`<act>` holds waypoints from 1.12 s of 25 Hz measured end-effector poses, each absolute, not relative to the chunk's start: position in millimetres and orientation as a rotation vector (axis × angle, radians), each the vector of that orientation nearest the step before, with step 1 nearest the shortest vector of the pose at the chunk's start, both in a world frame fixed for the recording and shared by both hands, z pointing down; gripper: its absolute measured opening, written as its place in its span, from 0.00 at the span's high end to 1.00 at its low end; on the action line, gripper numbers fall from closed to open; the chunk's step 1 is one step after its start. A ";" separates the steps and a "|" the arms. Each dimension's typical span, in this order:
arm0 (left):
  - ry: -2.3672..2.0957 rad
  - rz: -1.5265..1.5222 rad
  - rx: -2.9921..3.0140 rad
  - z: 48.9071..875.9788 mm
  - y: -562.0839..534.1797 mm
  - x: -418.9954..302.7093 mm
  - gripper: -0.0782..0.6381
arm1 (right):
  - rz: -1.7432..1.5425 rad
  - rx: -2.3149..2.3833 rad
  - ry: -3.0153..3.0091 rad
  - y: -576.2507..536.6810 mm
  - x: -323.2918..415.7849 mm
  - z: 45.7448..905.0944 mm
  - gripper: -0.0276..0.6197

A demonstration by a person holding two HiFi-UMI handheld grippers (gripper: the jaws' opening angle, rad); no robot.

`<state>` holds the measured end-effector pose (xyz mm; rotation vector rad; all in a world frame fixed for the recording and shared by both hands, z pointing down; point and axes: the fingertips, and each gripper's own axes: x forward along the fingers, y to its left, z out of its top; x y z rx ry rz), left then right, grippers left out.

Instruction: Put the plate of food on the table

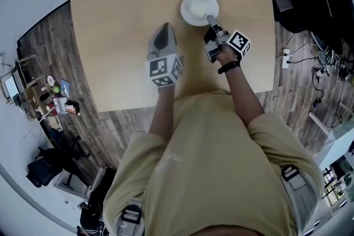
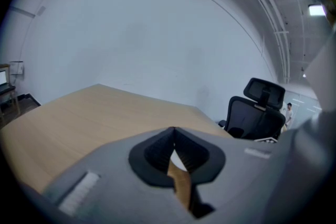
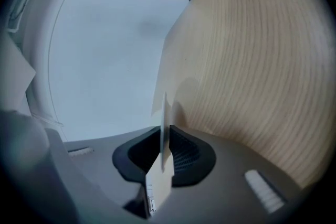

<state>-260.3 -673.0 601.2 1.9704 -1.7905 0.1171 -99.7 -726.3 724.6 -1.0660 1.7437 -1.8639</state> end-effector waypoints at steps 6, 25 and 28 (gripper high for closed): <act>-1.787 0.120 1.962 606.5 -677.8 -257.7 0.89 | -1.902 -1.108 1.732 -727.9 -106.9 736.8 0.90; -1.781 0.041 1.960 584.1 -658.4 -242.6 0.89 | -1.721 -1.400 2.535 -696.1 -97.7 723.3 0.46; -1.799 0.039 1.966 578.6 -650.5 -238.8 0.89 | -1.576 -1.429 2.690 -688.0 -87.5 709.7 0.45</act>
